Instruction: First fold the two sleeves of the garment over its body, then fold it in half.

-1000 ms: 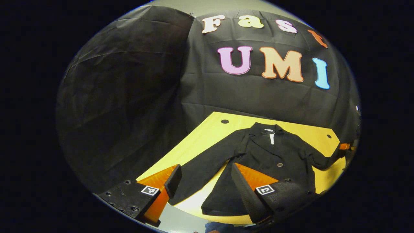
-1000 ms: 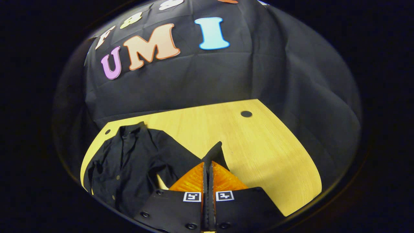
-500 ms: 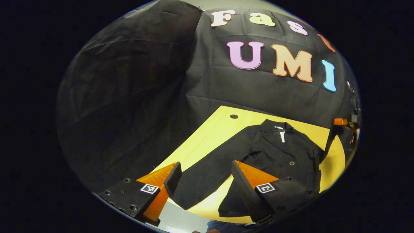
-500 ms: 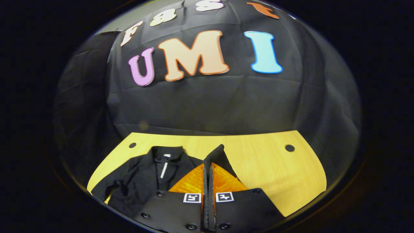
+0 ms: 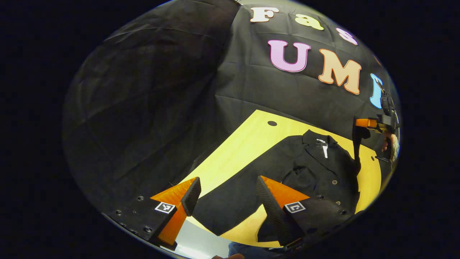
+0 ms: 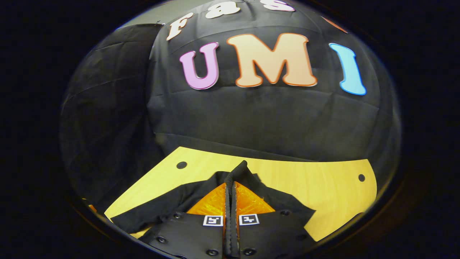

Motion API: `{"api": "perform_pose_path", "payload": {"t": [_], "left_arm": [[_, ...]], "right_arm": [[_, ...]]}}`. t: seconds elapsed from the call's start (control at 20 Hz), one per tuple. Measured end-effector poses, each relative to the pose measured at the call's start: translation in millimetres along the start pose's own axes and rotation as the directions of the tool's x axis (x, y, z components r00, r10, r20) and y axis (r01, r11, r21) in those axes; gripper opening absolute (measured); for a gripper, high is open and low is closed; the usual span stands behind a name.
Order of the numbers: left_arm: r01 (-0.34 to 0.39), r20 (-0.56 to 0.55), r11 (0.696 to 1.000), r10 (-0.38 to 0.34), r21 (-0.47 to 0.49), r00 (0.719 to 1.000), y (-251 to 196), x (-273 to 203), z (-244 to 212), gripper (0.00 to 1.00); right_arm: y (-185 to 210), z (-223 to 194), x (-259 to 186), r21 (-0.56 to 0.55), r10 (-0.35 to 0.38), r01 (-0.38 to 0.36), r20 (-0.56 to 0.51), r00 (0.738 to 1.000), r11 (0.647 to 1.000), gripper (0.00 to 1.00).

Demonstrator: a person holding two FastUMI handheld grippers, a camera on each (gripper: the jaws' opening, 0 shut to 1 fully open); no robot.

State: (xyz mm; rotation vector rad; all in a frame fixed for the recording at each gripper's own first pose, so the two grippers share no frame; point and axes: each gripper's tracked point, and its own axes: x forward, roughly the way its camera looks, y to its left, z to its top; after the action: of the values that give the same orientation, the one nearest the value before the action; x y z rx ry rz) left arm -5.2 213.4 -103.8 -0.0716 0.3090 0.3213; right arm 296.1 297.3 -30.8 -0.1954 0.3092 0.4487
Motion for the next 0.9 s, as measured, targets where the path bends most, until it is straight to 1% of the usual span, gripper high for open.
{"api": "perform_pose_path", "payload": {"t": [0.2, 0.3, 0.45, 0.55, 0.7, 0.75, 0.85, 0.9], "left_arm": [[-0.002, -0.013, 1.0, 0.001, -0.018, 1.0, 6.0, 5.5, -2.7, 0.95], [-0.004, -0.029, 0.999, 0.003, -0.038, 1.0, 8.9, 7.8, -7.8, 0.95], [-0.024, -0.058, 0.998, 0.02, -0.06, 0.998, 17.1, 12.9, -16.9, 0.95], [-0.033, -0.077, 0.997, 0.028, -0.076, 0.997, 18.2, 15.9, -22.1, 0.95], [-0.042, -0.115, 0.994, 0.03, -0.105, 0.993, 21.7, 19.6, -34.6, 0.95], [-0.05, -0.126, 0.993, 0.035, -0.112, 0.991, 22.7, 20.7, -38.1, 0.95], [-0.06, -0.135, 0.99, 0.042, -0.131, 0.99, 21.4, 18.6, -39.1, 0.95], [-0.064, -0.139, 0.988, 0.045, -0.138, 0.989, 22.0, 18.6, -41.2, 0.95]], "right_arm": [[58.8, -5.4, 34.6, -0.053, 0.065, -0.067, -0.032, 0.997, 0.996, 0.02], [88.1, -20.5, 52.5, -0.068, 0.098, -0.103, -0.063, 0.993, 0.992, 0.02], [115.3, -46.6, 75.0, -0.108, 0.127, -0.141, -0.128, 0.984, 0.984, 0.02], [128.0, -67.6, 87.5, -0.128, 0.13, -0.154, -0.177, 0.976, 0.98, 0.02], [137.0, -95.3, 103.3, -0.122, 0.137, -0.17, -0.242, 0.961, 0.978, 0.02], [137.5, -102.0, 107.6, -0.119, 0.132, -0.167, -0.259, 0.957, 0.979, 0.04], [140.2, -111.3, 113.0, -0.116, 0.139, -0.177, -0.279, 0.95, 0.977, 0.02], [141.3, -112.6, 115.2, -0.116, 0.145, -0.184, -0.284, 0.948, 0.976, 0.04]]}}
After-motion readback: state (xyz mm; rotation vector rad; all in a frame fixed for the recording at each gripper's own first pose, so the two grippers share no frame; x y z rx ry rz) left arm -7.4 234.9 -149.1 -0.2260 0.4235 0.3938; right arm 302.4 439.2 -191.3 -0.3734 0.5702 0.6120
